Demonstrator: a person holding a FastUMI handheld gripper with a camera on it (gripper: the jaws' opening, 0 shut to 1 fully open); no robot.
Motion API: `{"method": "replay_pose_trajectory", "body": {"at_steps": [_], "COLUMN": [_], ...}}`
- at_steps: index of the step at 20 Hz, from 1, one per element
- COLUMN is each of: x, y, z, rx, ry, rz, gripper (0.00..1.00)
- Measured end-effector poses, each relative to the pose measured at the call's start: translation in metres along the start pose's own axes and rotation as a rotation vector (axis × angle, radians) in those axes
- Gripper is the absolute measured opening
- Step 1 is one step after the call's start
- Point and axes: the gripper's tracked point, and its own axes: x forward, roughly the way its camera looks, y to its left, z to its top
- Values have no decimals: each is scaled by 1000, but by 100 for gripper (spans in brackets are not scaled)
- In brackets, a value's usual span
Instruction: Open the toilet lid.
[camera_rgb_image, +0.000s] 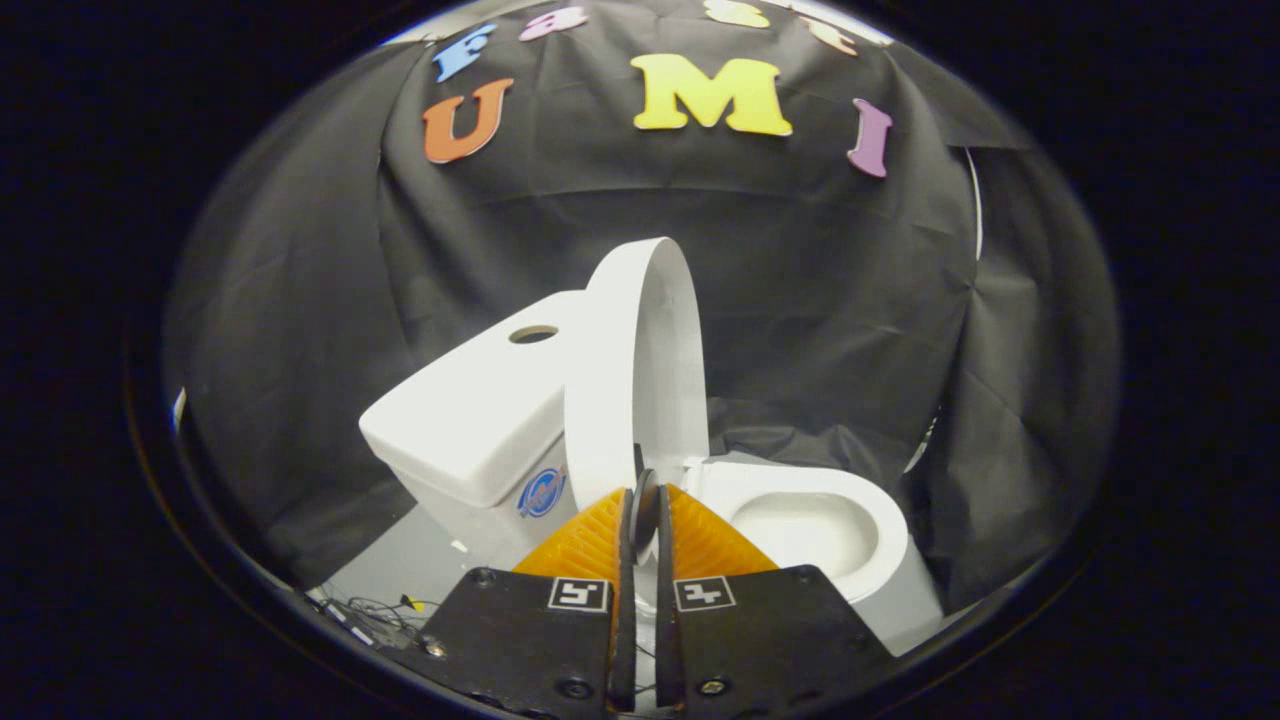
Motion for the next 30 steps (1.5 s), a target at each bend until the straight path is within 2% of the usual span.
{"method": "replay_pose_trajectory", "body": {"at_steps": [2,4,6,7,10,15,19,23,30], "x": [-3,-7,-28,-41,-88,-156,-192,-220,-230], "y": [-5,0,-6,-15,-44,-114,-182,-238,-299], "z": [1,2,10,20,36,29,1,-33,-92], "rx": [-29,20,71,82,72,145,209,136,144], "ry": [6,-6,-46,-84,-209,-327,-361,-419,-442], "rz": [-20,23,51,55,41,25,-12,-90,-165], "gripper": [14,17,24,38,64,78,79,79,79]}}
